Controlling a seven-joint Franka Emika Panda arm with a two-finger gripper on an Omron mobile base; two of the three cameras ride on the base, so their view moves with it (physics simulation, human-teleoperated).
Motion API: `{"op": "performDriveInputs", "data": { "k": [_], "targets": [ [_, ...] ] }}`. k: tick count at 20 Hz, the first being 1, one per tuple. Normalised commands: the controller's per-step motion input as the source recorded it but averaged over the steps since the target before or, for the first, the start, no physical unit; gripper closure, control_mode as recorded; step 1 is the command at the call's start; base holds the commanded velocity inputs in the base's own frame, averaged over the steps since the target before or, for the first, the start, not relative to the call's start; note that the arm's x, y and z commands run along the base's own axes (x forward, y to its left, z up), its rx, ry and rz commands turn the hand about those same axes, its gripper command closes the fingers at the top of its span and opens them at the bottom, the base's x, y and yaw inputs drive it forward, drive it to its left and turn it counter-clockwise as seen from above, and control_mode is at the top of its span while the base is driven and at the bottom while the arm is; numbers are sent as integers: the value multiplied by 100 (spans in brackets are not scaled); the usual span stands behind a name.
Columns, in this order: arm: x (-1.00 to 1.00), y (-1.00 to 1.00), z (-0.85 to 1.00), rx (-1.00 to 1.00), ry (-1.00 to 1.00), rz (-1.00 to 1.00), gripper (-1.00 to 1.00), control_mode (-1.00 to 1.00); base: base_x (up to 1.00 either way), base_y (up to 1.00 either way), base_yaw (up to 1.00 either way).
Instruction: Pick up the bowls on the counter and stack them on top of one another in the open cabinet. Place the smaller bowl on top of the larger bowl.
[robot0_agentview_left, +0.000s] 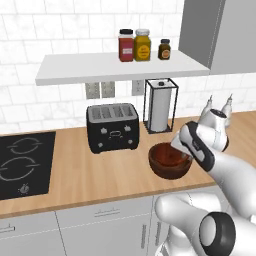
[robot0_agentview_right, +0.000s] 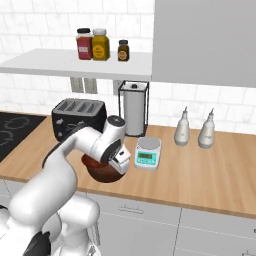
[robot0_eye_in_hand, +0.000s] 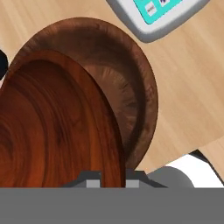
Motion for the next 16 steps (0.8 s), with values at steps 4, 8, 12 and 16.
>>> {"op": "performDriveInputs", "data": {
  "k": [4,8,12,16],
  "targets": [
    [18,-3,-33,0,0,2,100,-100,0,0,0],
    [17,-13,-16,0,0,2,100,-100,0,0,0],
    [8,-12,-6,0,0,2,100,-100,0,0,0],
    [0,-14,-15,0,0,3,100,-100,0,0,0]
  ]
}}
